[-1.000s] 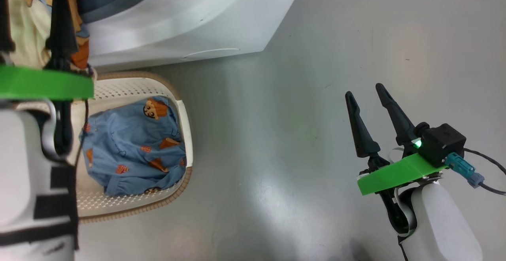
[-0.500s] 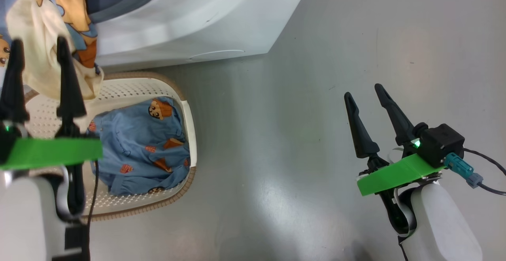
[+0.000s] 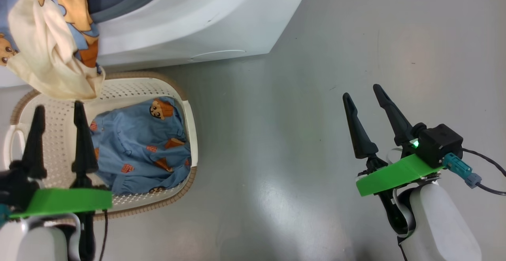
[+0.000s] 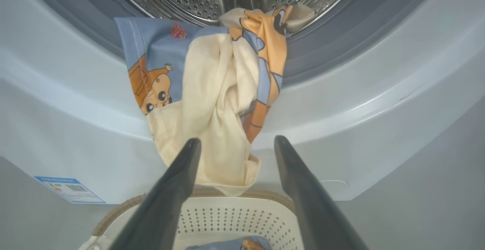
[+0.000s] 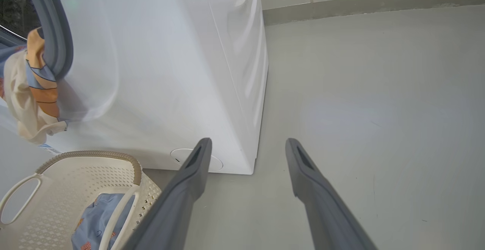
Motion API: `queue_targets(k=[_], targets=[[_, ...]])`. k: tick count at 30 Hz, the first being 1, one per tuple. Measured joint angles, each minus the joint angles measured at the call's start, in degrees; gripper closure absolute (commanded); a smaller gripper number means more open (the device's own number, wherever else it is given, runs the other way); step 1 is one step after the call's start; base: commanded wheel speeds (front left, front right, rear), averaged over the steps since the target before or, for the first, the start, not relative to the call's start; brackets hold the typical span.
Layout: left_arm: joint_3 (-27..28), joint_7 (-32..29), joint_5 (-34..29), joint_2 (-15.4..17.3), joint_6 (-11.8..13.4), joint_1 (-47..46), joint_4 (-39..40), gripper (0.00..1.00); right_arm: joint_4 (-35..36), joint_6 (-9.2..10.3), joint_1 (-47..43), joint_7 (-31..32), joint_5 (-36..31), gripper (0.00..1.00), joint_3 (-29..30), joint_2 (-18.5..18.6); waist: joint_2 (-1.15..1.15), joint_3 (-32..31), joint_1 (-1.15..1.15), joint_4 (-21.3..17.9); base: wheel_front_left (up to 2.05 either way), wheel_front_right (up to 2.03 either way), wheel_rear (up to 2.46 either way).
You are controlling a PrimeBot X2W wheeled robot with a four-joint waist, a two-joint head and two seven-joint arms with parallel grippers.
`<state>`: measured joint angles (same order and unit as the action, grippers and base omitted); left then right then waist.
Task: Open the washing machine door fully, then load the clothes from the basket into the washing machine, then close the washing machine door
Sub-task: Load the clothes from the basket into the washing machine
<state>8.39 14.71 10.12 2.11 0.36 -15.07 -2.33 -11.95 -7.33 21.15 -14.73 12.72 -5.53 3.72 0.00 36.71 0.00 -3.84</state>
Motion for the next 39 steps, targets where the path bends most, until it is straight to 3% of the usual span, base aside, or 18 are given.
queue_targets(k=[16, 39], targets=[[-3.91, 0.00, 4.04, 0.05, 4.45, 8.42, 0.53, 0.00, -0.07, 0.00, 0.03, 0.00, 0.31, 0.00, -1.04, 0.12, 0.00, 0.46, 0.00, -0.01, 0.00, 0.00, 0.00], [-4.48, 0.00, 4.14, 0.07, 5.26, 9.23, 0.56, 0.00, -0.74, 0.00, 0.03, 0.00, 0.45, 0.00, -1.07, 0.10, 0.00, -0.91, 0.00, -0.78, 0.00, 0.00, 0.00]])
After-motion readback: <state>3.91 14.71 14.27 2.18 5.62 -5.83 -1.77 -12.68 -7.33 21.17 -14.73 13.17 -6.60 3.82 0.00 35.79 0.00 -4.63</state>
